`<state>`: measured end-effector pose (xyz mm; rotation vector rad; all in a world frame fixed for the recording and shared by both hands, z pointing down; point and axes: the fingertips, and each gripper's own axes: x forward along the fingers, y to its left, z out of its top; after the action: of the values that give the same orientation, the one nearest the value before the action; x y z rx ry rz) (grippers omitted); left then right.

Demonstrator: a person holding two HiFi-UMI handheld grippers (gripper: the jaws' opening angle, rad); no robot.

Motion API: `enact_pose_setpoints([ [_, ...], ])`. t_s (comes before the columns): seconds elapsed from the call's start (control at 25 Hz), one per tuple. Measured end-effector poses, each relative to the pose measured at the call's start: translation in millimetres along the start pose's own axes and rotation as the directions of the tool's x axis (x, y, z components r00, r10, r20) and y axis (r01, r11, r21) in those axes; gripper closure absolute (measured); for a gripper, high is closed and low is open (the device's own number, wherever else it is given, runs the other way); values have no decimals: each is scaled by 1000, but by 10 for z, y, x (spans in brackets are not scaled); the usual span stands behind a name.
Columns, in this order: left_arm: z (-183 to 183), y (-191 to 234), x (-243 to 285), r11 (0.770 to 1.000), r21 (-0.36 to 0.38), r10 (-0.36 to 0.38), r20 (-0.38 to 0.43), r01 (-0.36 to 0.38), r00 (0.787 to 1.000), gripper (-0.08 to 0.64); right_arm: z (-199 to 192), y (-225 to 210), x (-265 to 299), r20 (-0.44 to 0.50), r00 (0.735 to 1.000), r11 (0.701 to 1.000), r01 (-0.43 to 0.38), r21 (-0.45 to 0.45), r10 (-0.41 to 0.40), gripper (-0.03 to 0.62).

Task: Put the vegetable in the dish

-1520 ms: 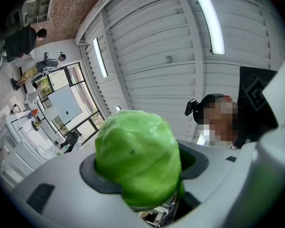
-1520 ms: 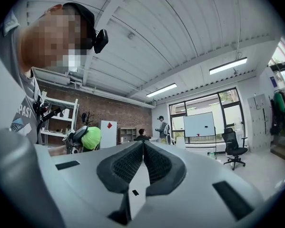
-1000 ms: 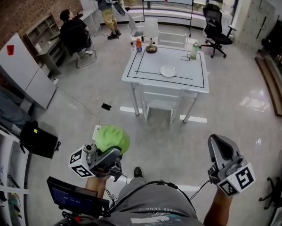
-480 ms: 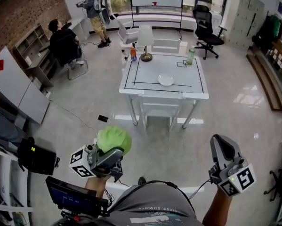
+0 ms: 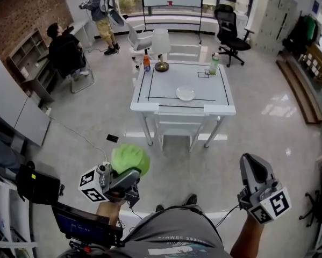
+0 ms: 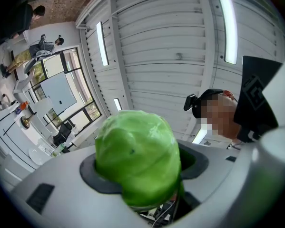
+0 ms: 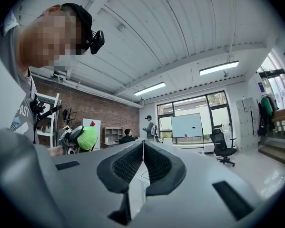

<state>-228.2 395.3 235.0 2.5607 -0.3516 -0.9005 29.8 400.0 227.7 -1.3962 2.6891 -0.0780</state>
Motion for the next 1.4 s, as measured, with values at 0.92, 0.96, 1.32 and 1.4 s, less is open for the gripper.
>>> enact_pose_setpoints([
  [0.92, -501, 781, 1070, 996, 27, 86, 0, -86, 996, 256, 15, -1445, 367, -18, 994, 994, -108, -6, 107, 584],
  [0.96, -485, 841, 1087, 996, 24, 85, -1, -85, 996, 256, 13, -1477, 398, -15, 995, 995, -100, -5, 100, 583],
  [1.32, -224, 1265, 1232, 999, -16, 40, -43, -41, 998, 256, -35, -1613, 623, -24, 1000, 1000, -5, -2, 5, 584],
  [1.4, -191, 1406, 1203, 999, -25, 38, -63, -39, 997, 256, -137, -1607, 751, -38, 999, 1000, 9, 8, -8, 583],
])
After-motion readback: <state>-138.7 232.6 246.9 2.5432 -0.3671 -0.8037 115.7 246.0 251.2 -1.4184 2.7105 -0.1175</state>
